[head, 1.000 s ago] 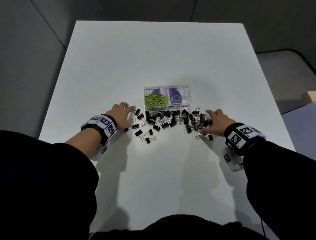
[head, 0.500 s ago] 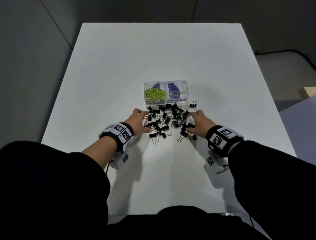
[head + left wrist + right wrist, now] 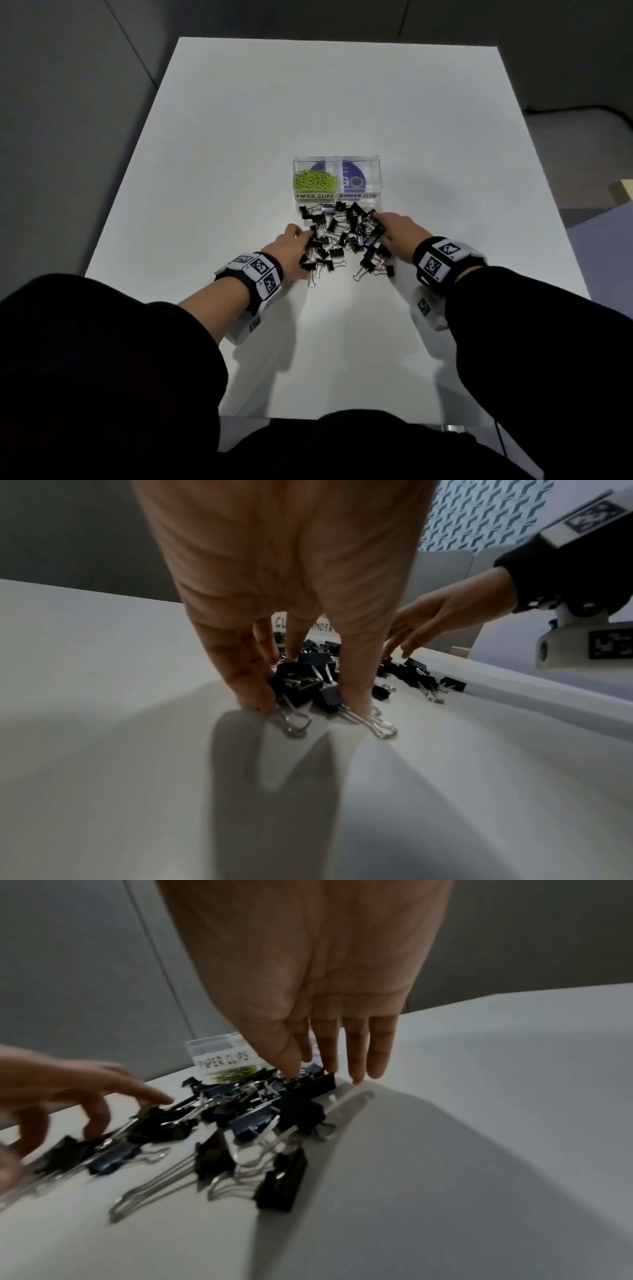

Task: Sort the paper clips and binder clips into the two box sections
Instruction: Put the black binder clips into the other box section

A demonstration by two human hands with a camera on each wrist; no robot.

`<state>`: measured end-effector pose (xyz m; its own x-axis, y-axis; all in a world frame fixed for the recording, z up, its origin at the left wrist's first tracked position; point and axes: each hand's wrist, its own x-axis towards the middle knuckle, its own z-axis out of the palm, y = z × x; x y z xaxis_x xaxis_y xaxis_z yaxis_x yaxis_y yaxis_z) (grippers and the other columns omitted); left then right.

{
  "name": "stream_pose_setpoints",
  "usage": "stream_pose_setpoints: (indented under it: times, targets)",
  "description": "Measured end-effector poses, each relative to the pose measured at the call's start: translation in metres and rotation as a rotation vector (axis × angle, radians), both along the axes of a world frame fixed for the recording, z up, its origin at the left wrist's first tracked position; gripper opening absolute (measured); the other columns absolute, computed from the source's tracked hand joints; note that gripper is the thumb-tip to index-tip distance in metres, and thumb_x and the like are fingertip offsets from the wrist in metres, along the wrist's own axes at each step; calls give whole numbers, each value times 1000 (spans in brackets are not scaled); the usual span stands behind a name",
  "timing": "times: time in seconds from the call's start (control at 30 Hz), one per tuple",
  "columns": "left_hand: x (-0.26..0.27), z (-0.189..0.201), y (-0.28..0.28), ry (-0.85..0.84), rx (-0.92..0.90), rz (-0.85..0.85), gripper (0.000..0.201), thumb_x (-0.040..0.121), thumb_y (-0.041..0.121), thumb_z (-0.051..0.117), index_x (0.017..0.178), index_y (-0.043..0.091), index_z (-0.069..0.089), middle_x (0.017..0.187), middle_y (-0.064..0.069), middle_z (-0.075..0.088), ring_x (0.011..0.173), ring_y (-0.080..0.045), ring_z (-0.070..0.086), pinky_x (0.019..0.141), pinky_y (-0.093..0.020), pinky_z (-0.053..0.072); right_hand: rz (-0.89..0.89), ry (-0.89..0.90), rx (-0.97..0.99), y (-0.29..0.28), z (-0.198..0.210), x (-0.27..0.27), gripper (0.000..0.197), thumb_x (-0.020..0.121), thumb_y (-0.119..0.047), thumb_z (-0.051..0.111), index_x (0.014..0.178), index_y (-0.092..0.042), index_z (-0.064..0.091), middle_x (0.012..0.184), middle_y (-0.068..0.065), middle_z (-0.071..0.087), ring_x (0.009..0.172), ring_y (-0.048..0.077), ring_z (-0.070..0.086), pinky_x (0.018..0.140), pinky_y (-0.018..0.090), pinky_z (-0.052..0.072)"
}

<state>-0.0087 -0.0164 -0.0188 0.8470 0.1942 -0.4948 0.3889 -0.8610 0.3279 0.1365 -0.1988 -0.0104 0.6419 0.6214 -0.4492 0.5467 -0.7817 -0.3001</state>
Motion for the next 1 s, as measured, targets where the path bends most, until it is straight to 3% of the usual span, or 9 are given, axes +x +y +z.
stream_pose_setpoints:
  times: [0.07, 0.13, 0.23, 0.33, 0.43, 0.57, 0.83, 1.0]
  targets:
    - [0, 1, 1, -7, 39, -3, 99, 73, 38, 75, 148, 22, 12, 146, -8, 22, 121, -27, 47, 96, -40, 47, 29, -46, -68, -11, 2, -7, 76, 87, -37, 57, 148, -21, 15, 148, 9, 32, 129, 29, 40, 99, 42, 43]
    - [1, 2, 2, 26, 60, -11, 107, 68, 43, 77, 148, 27, 7, 146, -7, 21, 124, -27, 44, 97, -41, 46, 38, -29, -153, -20, 0, -12, 106, 71, -54, 70, 149, -23, 4, 143, 10, 30, 123, 30, 44, 93, 43, 48]
    - [4, 2, -5, 74, 61, -20, 110, 66, 42, 79, 148, 24, 7, 145, -10, 21, 127, -30, 39, 100, -43, 44, 28, 14, -185, -19, -8, -19, 127, 58, -50, 81, 148, -25, -5, 136, 11, 29, 113, 32, 49, 87, 45, 51]
    - [9, -1, -12, 32, 2, 43, 101, 68, 36, 80, 146, 18, 18, 142, -12, 22, 125, -31, 40, 102, -42, 43, -28, 46, -156, -7, -13, -20, 129, 60, -40, 84, 148, -24, -9, 137, 14, 26, 108, 35, 54, 87, 45, 51]
    - [13, -1, -12, 2, -50, 87, 89, 69, 30, 80, 140, 14, 29, 141, -14, 24, 122, -32, 44, 102, -39, 42, -59, 77, -131, -1, -12, -21, 119, 61, -33, 84, 148, -25, 4, 136, 15, 26, 106, 38, 56, 89, 44, 51]
    - [17, -2, -11, -12, -88, 96, 60, 72, 22, 78, 121, 10, 46, 134, -13, 32, 114, -32, 48, 98, -36, 43, -67, 80, -93, 0, -10, -22, 82, 65, -29, 82, 130, -18, 35, 128, 14, 32, 101, 37, 57, 85, 43, 52]
    - [23, 0, -7, -11, -96, 26, 32, 83, 14, 65, 113, 12, 56, 126, -12, 48, 112, -30, 52, 93, -35, 44, -15, 33, -96, 7, -12, -19, 36, 85, -22, 59, 116, -11, 42, 120, 17, 40, 78, 33, 54, 73, 38, 47]
    - [24, 5, -2, -92, -91, 46, 34, 87, 5, 56, 121, 12, 57, 125, -10, 56, 115, -26, 52, 94, -30, 41, -12, -49, 23, 10, -11, -16, 26, 91, -18, 48, 115, -9, 52, 118, 19, 46, 89, 38, 60, 76, 38, 47]
